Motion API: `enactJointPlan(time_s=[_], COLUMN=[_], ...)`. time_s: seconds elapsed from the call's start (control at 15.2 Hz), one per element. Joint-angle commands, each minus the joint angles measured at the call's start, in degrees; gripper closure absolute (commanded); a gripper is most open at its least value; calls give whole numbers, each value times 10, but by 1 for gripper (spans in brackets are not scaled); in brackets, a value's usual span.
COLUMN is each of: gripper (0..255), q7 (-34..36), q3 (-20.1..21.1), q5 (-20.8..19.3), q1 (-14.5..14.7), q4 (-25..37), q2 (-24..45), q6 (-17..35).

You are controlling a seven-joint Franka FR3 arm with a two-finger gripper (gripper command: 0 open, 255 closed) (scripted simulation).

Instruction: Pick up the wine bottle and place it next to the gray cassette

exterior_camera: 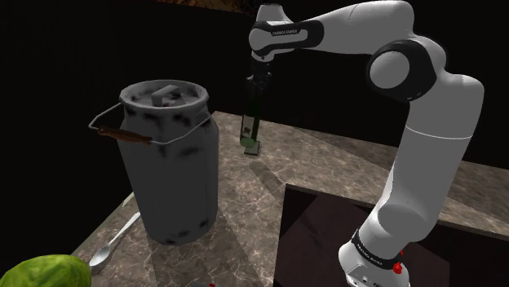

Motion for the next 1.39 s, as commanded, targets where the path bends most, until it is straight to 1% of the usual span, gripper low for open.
enactJointPlan(time_s=[0.0,0.2,0.46,0.73,0.99,1.32], gripper=[255,255,255,255,255,255], q7=[0,-1,46,96,147,211], q3=[0,0,16,36,60,95], q5=[0,1,-16,-29,-37,-41], q1=[0,0,29,55,79,107], q4=[20,38,-44,-110,-163,-212], q2=[2,3,-60,-113,-158,-203], q6=[-18,-35,-18,-9,-7,-9])
